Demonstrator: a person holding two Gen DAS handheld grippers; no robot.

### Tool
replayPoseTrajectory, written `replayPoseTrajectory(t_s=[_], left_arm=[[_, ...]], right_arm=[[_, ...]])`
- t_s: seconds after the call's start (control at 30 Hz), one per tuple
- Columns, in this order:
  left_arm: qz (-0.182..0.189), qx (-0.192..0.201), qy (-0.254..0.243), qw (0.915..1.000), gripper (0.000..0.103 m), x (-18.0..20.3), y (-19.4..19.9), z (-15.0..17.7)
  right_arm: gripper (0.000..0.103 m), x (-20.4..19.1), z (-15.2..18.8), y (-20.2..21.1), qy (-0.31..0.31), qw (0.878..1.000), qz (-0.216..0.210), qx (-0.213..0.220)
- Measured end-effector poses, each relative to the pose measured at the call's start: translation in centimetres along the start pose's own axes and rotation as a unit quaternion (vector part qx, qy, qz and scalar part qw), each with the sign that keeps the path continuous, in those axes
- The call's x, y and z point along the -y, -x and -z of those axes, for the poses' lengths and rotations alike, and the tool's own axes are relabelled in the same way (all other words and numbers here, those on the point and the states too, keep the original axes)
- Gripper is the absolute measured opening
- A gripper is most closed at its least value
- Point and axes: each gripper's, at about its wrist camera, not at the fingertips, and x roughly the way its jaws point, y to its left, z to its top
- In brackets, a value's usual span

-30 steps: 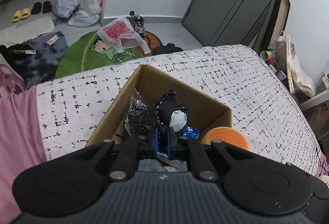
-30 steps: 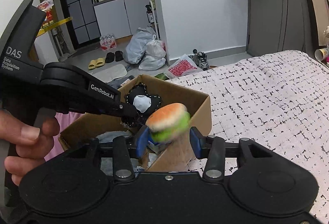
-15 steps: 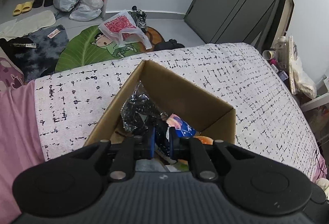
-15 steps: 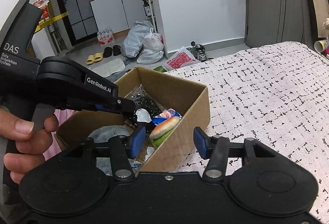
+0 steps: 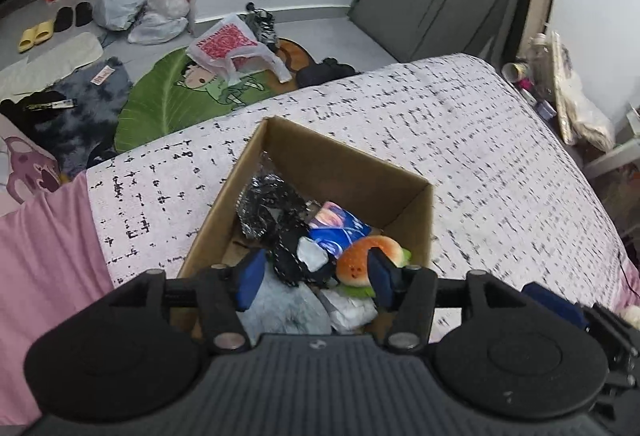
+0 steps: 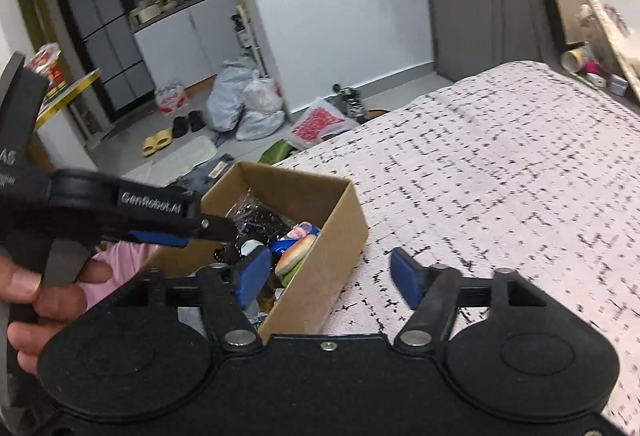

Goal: Organize soft objects
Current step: 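Open both grippers to drop the heart pouch and burger plush into the box, then raise both grippers away from the box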

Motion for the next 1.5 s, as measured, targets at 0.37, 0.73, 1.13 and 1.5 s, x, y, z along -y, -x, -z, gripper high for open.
replayPoseTrajectory(t_s=[0.37, 0.73, 1.13, 1.5], left_arm=[[-0.004, 0.013, -0.073, 0.9973, 0.081, 1.5, 4.7, 1.0], [-0.008, 0.007, -0.119, 0.9929, 0.091, 1.9, 8.8, 2.8], [0.005, 0.026, -0.161, 0.9866, 0.097, 2.7, 13.7, 4.4], [0.035, 0.039, -0.194, 0.9797, 0.098, 3.5, 17.7, 6.3]], right_arm=[[0.09, 0.3, 1.0, 4.6, -0.075, 0.995, 0.06, 0.011], [0.103, -0.8, 1.4, 7.9, -0.111, 0.991, 0.077, 0.02], [0.103, -2.1, 2.4, 12.6, -0.151, 0.984, 0.081, 0.041], [0.103, -3.4, 3.6, 16.3, -0.166, 0.98, 0.104, 0.043]])
